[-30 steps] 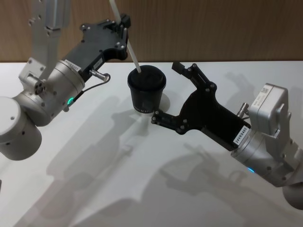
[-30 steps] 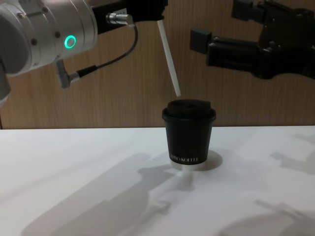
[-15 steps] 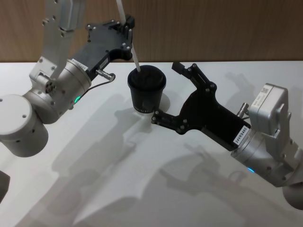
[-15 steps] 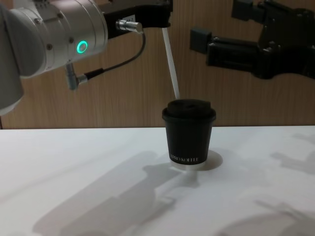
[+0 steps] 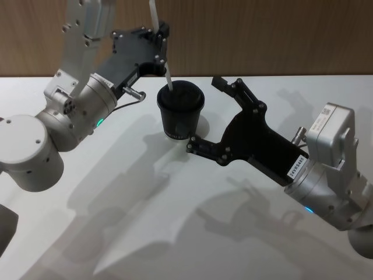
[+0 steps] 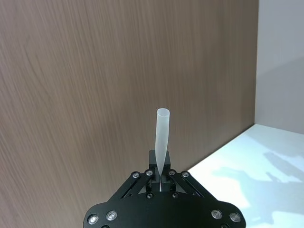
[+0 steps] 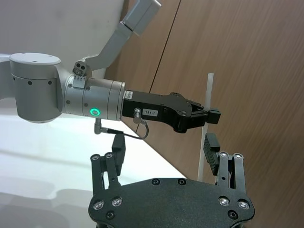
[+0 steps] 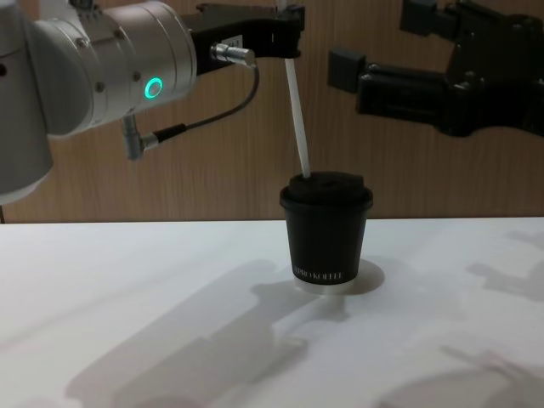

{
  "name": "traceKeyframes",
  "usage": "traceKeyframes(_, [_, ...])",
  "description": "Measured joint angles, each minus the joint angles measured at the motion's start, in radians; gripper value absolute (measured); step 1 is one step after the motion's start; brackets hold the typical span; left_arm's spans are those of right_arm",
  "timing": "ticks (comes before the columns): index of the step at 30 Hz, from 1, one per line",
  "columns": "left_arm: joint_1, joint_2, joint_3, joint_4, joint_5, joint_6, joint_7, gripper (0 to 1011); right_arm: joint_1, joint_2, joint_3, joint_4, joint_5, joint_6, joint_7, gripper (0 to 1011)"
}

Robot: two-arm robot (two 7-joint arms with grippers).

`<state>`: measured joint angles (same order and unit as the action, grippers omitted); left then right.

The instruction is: Pick up the straw with one hand, pass it to the other hand, and insert it into the cup.

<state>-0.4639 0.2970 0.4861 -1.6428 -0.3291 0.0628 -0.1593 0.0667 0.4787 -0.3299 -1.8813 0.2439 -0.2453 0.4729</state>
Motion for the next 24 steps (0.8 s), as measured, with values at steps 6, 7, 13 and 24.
traceKeyframes(6, [-0.003,-0.006,0.003,0.008,0.013,0.009,-0.001,14,0.000,0.000,0.000,0.000,0.000,0.000,0.000,1001])
traceKeyframes(7, [-0.004,-0.009,0.004,0.011,0.015,0.010,-0.001,14,0.000,0.000,0.000,0.000,0.000,0.000,0.000,1001])
traceKeyframes(13, [-0.009,-0.018,0.008,0.024,0.025,0.011,-0.002,14,0.000,0.000,0.000,0.000,0.000,0.000,0.000,1001])
traceKeyframes(24, [-0.018,-0.038,0.011,0.056,0.037,0.012,-0.010,14,0.000,0.000,0.000,0.000,0.000,0.000,0.000,1001])
